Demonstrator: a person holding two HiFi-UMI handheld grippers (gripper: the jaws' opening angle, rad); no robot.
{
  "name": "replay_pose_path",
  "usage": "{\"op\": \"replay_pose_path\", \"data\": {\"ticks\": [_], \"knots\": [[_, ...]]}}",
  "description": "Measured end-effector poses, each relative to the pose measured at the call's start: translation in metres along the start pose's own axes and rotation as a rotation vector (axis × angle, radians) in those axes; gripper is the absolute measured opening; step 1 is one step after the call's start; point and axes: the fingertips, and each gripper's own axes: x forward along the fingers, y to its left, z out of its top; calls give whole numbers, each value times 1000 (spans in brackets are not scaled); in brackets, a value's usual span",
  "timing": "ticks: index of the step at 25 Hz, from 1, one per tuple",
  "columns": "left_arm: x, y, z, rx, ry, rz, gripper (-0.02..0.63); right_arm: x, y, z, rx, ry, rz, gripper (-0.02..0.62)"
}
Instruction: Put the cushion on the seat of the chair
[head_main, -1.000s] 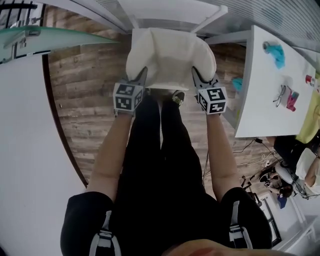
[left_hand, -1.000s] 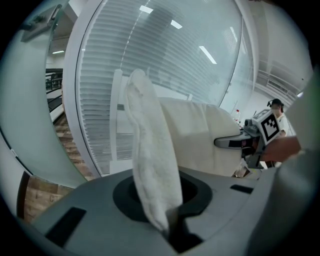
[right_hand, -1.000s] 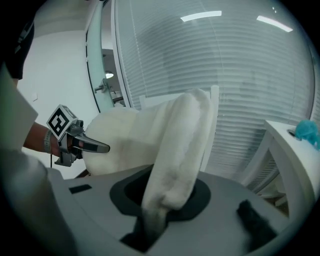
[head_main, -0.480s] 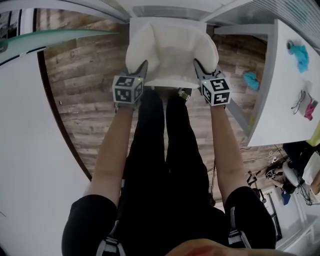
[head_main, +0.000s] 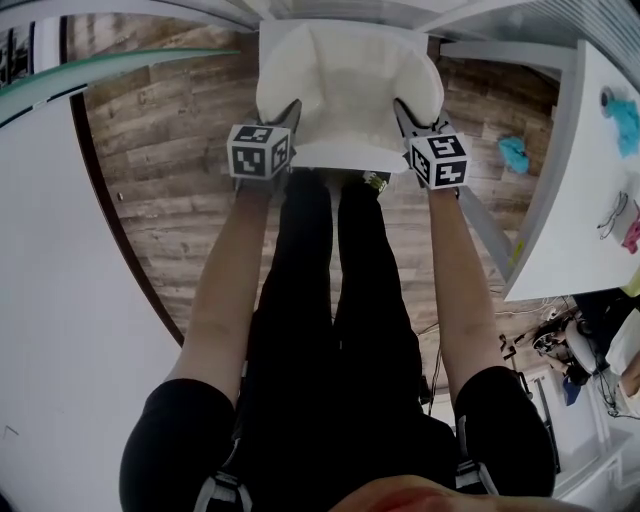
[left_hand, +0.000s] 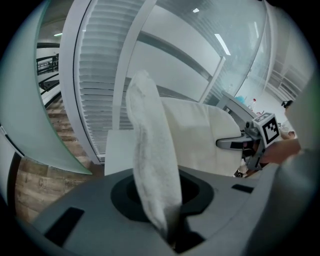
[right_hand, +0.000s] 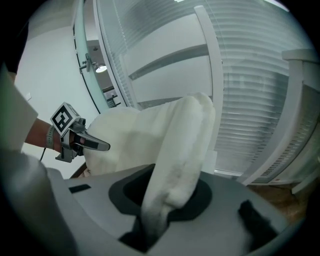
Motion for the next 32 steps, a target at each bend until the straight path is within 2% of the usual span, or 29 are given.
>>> {"op": "replay_pose_path", "data": {"ticks": [8,12,21,24,27,32], "knots": [[26,23,-11,-17,53,10,95,33,-10,-16,38,43,13,109],[37,34,-18,-20,80,16,115,46,-16,-26,30,77,7,125],[50,51,-22,-22,128,27,173,59,-34,-40,107,154,-14,167],[52,56,-26,-27,137,36,189,61,-35,-44,110,172,-29,168],[53,65,-29,-51,141,65,233,63,-36,-47,126,187,-44,186],[57,76,-35,-35,176,97,244,61,-46,-59,165,228,-86,232]]}}
